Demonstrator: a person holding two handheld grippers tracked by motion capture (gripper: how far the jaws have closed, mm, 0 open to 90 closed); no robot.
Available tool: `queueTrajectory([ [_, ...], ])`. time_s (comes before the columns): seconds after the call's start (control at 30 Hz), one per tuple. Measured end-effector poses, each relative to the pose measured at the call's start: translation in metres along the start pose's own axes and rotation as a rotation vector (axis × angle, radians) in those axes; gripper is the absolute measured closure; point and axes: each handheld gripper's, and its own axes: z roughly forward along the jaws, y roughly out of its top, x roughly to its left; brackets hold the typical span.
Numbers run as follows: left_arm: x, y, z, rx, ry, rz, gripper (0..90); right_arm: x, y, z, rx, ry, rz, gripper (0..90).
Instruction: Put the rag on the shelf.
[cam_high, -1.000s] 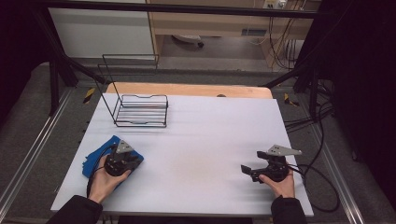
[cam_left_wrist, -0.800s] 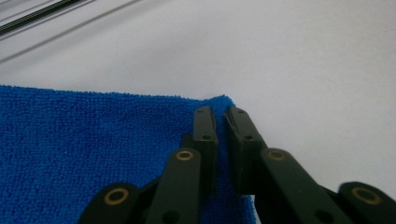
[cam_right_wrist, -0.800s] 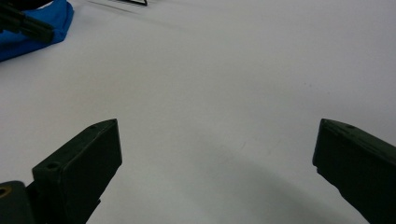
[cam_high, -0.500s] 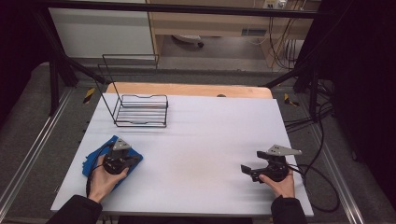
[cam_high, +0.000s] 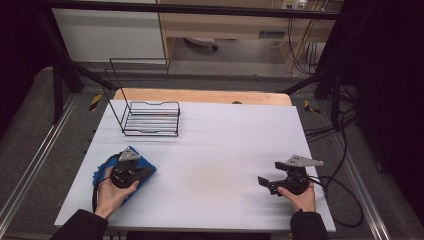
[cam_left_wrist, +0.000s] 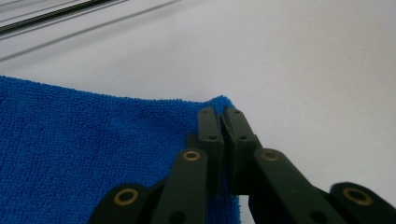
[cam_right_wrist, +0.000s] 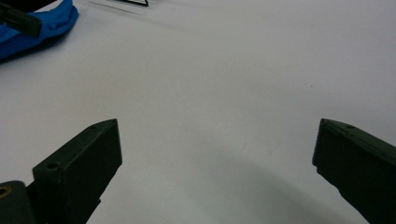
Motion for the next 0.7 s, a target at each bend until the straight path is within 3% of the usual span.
queueTrajectory([
  [0.7,-0.052,0.016,0.01,-0.015,-0.049,0.032,86.3,0.0,0.0,0.001,0.001,-0.006,-0.002,1.9],
])
